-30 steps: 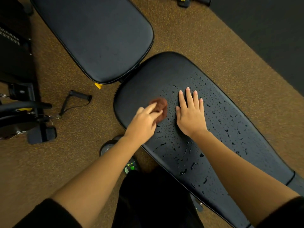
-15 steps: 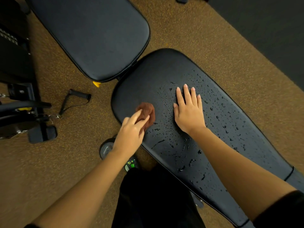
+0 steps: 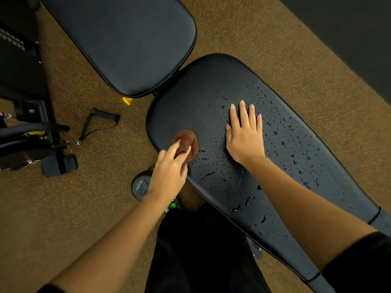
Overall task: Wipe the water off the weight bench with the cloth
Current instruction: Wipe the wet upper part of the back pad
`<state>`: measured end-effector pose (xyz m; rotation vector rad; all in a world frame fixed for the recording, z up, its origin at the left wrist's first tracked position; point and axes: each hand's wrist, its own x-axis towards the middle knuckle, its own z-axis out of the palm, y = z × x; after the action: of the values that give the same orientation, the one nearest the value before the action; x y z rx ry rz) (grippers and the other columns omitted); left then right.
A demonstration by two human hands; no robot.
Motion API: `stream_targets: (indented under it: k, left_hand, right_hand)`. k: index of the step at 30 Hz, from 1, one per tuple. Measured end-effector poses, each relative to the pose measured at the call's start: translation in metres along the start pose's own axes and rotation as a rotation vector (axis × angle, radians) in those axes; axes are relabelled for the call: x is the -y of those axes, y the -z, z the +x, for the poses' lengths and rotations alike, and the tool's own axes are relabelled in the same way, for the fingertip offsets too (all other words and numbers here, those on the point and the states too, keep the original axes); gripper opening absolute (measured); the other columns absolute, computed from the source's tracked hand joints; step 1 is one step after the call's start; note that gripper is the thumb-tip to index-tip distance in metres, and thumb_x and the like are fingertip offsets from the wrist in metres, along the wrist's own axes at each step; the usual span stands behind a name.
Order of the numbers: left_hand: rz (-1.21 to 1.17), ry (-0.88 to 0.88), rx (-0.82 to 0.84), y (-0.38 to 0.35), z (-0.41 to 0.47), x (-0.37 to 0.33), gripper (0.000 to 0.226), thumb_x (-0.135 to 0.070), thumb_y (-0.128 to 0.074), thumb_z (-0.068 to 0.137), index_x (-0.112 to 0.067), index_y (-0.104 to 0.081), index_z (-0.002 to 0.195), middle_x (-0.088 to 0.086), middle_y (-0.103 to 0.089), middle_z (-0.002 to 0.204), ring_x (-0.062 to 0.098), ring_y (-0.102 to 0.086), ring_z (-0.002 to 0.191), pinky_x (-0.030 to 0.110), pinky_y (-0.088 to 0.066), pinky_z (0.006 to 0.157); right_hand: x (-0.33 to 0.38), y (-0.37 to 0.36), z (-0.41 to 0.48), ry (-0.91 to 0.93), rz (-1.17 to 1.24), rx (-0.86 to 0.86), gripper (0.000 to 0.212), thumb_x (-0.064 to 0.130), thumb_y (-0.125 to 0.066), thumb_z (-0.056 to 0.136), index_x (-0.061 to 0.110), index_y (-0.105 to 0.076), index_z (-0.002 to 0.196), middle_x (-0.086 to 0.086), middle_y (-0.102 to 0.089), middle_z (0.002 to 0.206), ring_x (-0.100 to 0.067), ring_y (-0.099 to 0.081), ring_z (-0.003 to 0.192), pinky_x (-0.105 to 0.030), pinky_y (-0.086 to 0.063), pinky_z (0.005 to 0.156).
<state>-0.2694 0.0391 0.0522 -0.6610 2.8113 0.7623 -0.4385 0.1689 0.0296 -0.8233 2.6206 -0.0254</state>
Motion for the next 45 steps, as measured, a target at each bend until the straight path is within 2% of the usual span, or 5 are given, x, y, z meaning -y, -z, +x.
stream_targets:
  k: [12, 19, 25, 36, 45]
  left_hand:
    - [-0.037, 0.126, -0.027, -0.001, 0.007, -0.009, 0.044, -0.007, -0.062, 0.084, -0.01, -0.056, 0.128, 0.017, -0.047, 0.136, 0.034, -0.05, 0.108, 0.041, -0.043, 0.098]
    - [0.038, -0.008, 0.025, -0.005, -0.016, -0.008, 0.049, -0.005, -0.073, 0.073, -0.01, -0.062, 0.121, 0.017, -0.056, 0.125, 0.034, -0.058, 0.091, 0.041, -0.054, 0.079]
    - [-0.009, 0.208, -0.01, 0.004, -0.006, -0.001, 0.048, -0.012, -0.056, 0.09, -0.015, -0.046, 0.137, 0.013, -0.038, 0.142, 0.031, -0.043, 0.119, 0.037, -0.041, 0.1]
    - [0.033, -0.04, 0.079, -0.006, -0.017, -0.014, 0.05, -0.004, -0.074, 0.072, -0.008, -0.062, 0.12, 0.017, -0.054, 0.126, 0.035, -0.058, 0.095, 0.044, -0.055, 0.082]
    - [-0.013, 0.033, 0.036, -0.005, 0.013, -0.033, 0.045, -0.01, -0.061, 0.085, -0.01, -0.054, 0.129, 0.012, -0.043, 0.136, 0.03, -0.048, 0.11, 0.039, -0.045, 0.097]
  right_hand:
    - [0.002, -0.001, 0.0, -0.012, 0.011, -0.002, 0.054, 0.03, -0.024, 0.101, 0.012, -0.009, 0.15, -0.013, -0.005, 0.157, -0.035, 0.001, 0.144, -0.048, -0.001, 0.116]
    - [0.002, 0.001, -0.001, -0.006, 0.003, 0.007, 0.054, 0.031, -0.023, 0.101, 0.013, -0.008, 0.15, -0.013, -0.004, 0.157, -0.034, 0.002, 0.144, -0.048, -0.001, 0.116]
    - [0.003, 0.001, -0.001, -0.004, 0.004, 0.005, 0.054, 0.031, -0.023, 0.101, 0.013, -0.008, 0.15, -0.013, -0.004, 0.157, -0.034, 0.003, 0.144, -0.048, 0.0, 0.116]
    - [0.001, 0.002, -0.001, 0.007, -0.002, 0.012, 0.055, 0.032, -0.022, 0.101, 0.013, -0.007, 0.15, -0.013, -0.004, 0.157, -0.034, 0.003, 0.144, -0.047, 0.0, 0.116]
    - [-0.004, 0.001, -0.002, 0.031, 0.006, 0.009, 0.055, 0.035, -0.022, 0.102, 0.015, -0.007, 0.15, -0.012, -0.004, 0.158, -0.033, 0.002, 0.144, -0.046, -0.001, 0.117]
